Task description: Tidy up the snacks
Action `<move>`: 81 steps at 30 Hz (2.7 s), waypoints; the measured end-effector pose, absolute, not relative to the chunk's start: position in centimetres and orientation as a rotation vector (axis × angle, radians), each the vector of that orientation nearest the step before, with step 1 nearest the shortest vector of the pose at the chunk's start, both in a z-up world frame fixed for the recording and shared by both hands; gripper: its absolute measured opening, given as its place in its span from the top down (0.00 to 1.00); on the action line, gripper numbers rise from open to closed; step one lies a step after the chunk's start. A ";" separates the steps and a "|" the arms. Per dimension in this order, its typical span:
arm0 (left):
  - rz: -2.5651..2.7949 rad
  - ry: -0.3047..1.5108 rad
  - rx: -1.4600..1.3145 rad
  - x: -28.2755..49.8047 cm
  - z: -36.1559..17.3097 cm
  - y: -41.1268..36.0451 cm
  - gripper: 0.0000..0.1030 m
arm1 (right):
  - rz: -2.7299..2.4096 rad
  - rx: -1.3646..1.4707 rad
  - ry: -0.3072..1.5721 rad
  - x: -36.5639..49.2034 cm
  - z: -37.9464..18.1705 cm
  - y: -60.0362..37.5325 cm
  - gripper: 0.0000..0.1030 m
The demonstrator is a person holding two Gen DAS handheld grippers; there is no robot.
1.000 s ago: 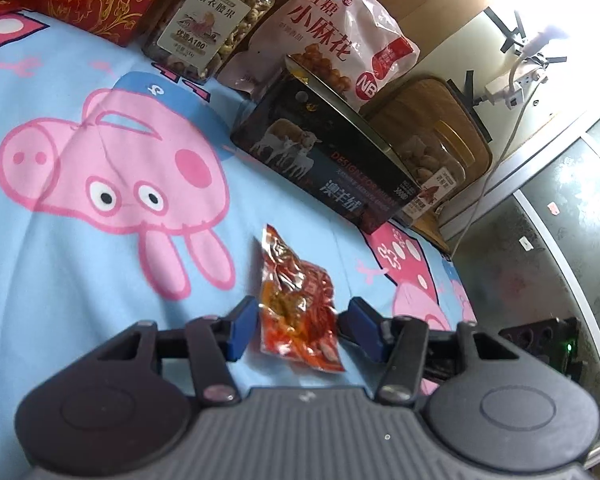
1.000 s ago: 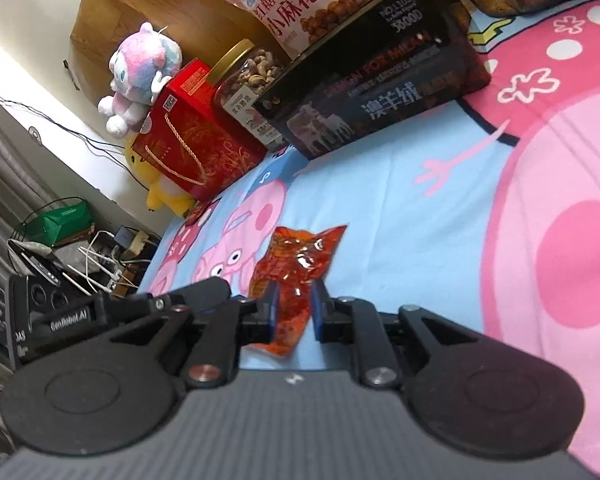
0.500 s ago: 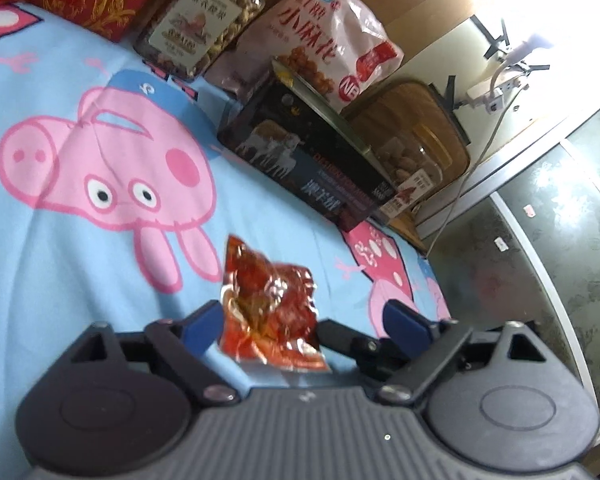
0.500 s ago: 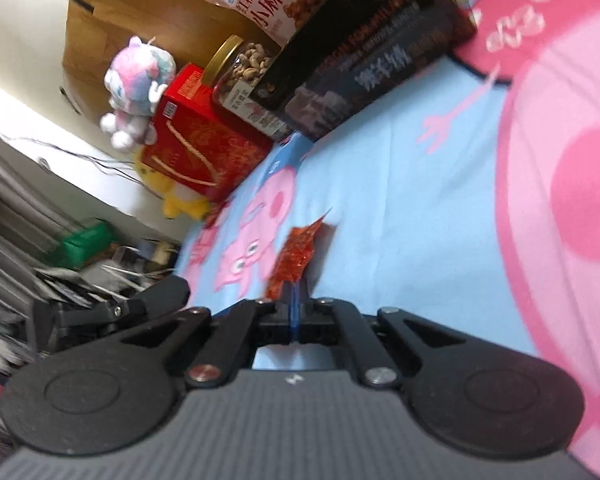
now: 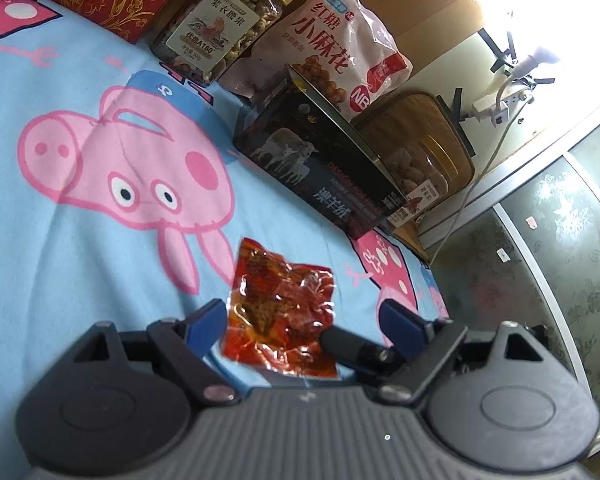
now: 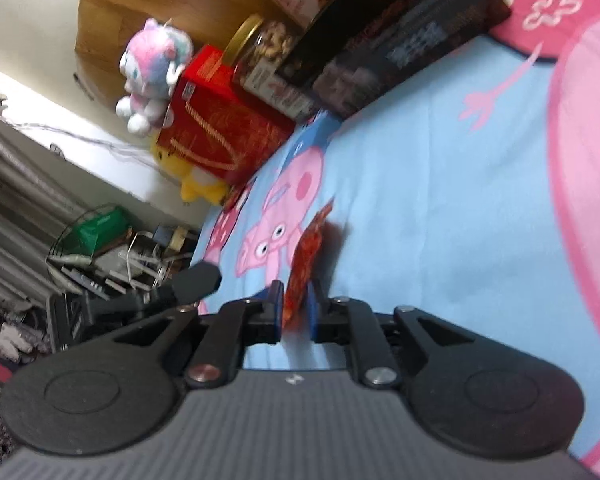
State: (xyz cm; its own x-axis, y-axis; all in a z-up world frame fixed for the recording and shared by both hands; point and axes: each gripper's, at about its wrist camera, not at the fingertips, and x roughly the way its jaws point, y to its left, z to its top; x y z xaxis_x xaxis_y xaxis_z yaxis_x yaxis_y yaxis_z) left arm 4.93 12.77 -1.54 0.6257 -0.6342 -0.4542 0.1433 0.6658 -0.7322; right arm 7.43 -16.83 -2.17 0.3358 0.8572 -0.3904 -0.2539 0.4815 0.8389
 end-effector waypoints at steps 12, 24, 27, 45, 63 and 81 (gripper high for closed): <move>-0.542 0.742 -0.727 4.5 -0.7 13.7 0.15 | 0.867 0.844 0.993 7.6 -2.8 -17.4 0.94; -0.589 0.761 -0.651 5.1 1.0 11.7 0.41 | 0.954 0.893 0.962 8.5 -1.4 -17.5 0.94; -0.600 0.755 -0.617 6.5 2.4 11.0 0.46 | 0.951 0.888 0.937 9.4 -0.7 -18.3 0.94; -0.577 0.731 -0.439 22.2 8.2 5.2 0.45 | 0.787 0.620 0.707 21.2 4.9 -18.7 0.94; -0.381 0.712 -0.237 25.4 7.2 2.0 0.45 | 0.441 0.114 0.494 21.3 3.8 -16.0 0.60; -0.235 0.649 -0.074 12.9 8.7 1.6 0.43 | 0.392 0.251 0.451 10.1 5.3 -18.3 0.56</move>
State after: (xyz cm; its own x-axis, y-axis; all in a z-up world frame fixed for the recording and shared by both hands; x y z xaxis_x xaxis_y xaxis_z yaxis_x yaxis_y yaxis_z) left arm 12.88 1.63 8.69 0.7715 -0.2396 -0.5894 0.1934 0.9709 -0.1415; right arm 10.09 -18.29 5.31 0.8277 0.4199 -0.3722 -0.3106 0.8953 0.3194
